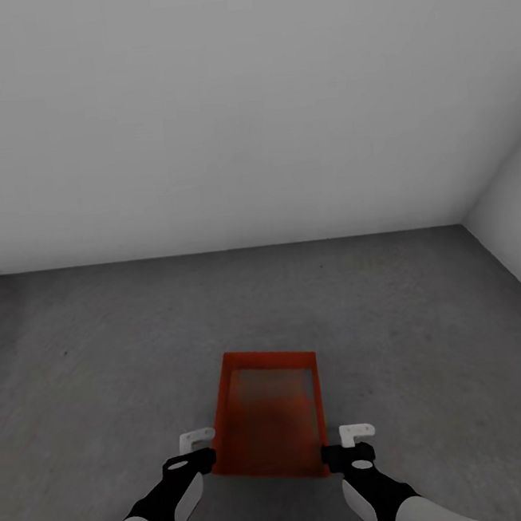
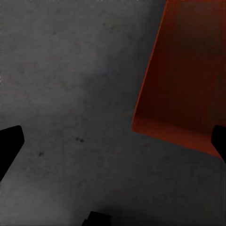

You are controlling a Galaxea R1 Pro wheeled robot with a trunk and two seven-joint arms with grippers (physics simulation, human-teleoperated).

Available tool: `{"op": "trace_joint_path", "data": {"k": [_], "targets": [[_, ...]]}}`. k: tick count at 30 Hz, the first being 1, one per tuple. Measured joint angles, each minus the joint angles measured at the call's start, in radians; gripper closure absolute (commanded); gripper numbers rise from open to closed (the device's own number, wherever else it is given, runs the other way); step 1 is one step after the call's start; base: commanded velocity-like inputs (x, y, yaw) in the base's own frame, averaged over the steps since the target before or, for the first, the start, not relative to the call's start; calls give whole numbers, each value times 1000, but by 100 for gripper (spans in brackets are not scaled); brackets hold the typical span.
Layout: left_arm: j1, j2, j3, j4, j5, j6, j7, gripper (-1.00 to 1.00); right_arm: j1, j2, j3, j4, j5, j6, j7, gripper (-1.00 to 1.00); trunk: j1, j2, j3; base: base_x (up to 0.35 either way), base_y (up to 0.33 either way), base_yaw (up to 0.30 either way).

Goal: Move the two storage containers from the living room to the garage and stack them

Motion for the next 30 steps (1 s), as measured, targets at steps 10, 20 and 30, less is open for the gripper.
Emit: {"op": "trace_joint_path", "data": {"k": [10,20,30], "targets": [[0,0,1,1,0,2,1,-100,0,-1,0,0,0,0,0,-100,-38,70,31,0,0,0],[1,0,24,2,0,2,1,-100,0,-1,0,0,0,0,0,-100,-77,140,63,0,0,0],[0,0,30,2,-1,2,1,-100,0,-1,0,0,0,2,0,-100,-115,210,94,0,0,0]]}}
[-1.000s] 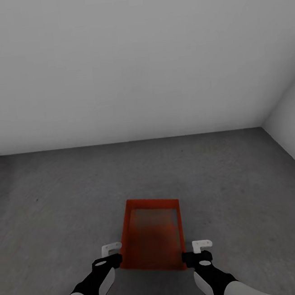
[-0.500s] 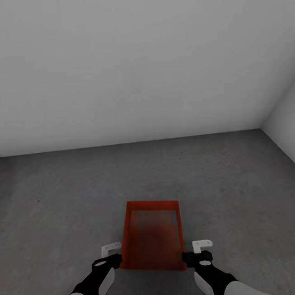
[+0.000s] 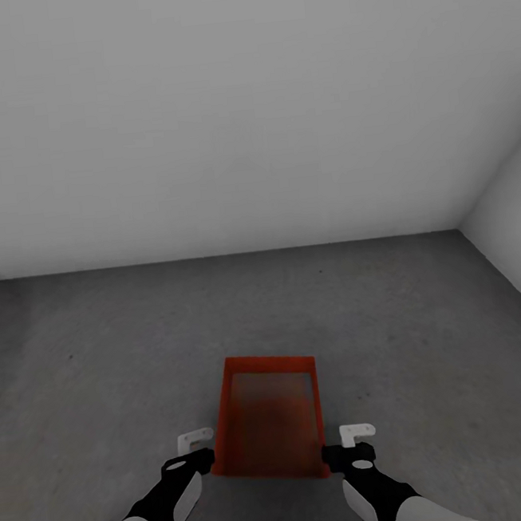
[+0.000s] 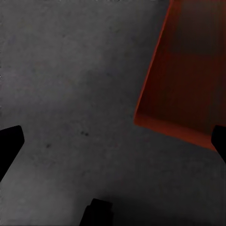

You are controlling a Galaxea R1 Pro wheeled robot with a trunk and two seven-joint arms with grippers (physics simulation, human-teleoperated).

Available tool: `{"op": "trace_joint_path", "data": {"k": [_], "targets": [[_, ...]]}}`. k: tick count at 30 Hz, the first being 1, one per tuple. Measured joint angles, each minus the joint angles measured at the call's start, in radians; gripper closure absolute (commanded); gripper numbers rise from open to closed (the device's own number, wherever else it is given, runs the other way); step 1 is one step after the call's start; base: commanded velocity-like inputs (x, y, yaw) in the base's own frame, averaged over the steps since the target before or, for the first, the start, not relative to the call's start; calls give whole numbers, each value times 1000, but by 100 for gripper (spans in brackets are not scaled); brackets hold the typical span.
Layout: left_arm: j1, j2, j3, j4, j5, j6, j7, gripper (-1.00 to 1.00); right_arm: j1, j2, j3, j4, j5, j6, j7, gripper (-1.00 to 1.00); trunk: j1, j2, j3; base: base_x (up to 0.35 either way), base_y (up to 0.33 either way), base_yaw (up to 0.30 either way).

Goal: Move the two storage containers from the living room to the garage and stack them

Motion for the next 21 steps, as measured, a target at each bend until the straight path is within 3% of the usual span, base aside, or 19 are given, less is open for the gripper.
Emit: {"op": "trace_joint_path", "data": {"k": [21], "targets": [[0,0,1,0,0,0,0,-100,0,0,0,0,0,-1,0,-100,-81,147,66,0,0,0]]}}
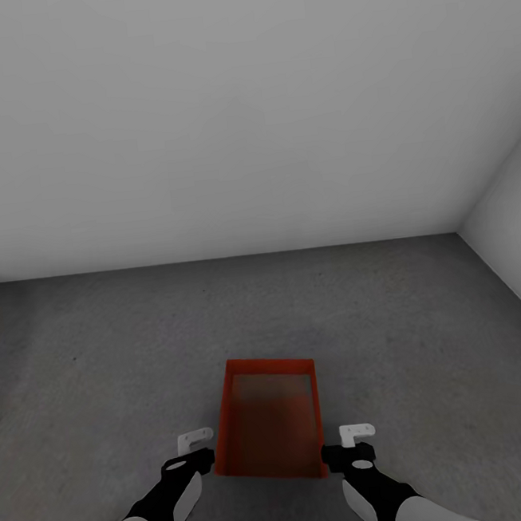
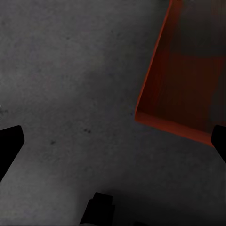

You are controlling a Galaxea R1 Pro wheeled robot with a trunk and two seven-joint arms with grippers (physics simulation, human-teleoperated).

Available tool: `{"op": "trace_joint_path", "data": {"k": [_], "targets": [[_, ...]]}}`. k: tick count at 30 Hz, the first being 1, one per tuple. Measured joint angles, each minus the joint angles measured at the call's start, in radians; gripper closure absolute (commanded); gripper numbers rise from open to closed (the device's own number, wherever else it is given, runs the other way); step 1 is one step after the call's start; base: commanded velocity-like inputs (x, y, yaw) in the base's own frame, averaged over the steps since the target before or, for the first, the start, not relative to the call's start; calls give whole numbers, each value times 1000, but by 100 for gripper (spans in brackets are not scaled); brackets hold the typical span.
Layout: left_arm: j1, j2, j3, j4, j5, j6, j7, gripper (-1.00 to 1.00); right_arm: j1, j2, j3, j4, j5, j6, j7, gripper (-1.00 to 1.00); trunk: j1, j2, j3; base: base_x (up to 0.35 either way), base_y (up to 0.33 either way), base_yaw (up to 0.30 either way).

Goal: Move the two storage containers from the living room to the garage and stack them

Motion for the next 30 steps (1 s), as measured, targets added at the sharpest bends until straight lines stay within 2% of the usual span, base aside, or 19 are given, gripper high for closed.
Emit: {"op": "trace_joint_path", "data": {"k": [30], "targets": [[0,0,1,0,0,-1,0,-100,0,1,0,0,0,-2,0,-100,-115,210,94,0,0,0]]}}
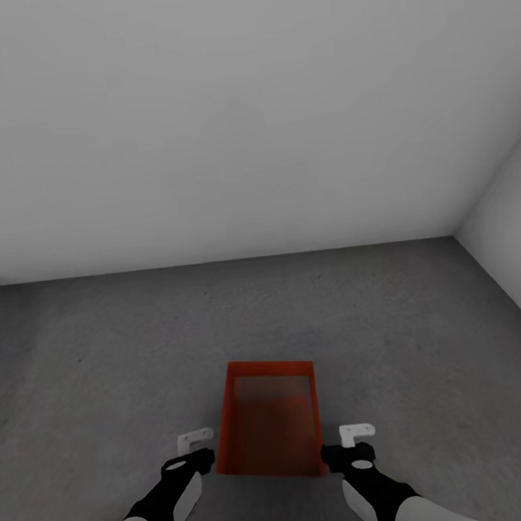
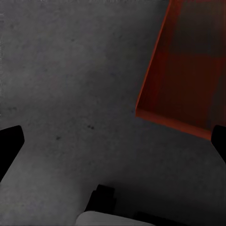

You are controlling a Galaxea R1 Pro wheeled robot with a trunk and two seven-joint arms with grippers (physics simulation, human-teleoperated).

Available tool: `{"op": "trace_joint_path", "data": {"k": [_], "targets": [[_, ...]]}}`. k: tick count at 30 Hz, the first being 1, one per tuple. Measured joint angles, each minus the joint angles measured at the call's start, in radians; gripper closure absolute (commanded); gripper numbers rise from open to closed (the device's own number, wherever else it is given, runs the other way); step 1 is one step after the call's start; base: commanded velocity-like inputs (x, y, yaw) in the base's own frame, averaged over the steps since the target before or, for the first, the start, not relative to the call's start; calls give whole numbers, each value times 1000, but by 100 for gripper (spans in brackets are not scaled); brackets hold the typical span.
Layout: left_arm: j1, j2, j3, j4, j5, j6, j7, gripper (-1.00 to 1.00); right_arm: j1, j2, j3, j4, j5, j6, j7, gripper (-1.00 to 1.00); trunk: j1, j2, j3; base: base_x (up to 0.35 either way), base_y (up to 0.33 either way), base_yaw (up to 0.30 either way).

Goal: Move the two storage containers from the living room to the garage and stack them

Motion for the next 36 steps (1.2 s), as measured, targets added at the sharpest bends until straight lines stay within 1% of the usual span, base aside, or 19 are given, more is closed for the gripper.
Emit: {"op": "trace_joint_path", "data": {"k": [36], "targets": [[0,0,0,3,0,1,0,-100,0,-1,0,1,-2,1,0,-100,-138,252,113,0,0,0]]}}
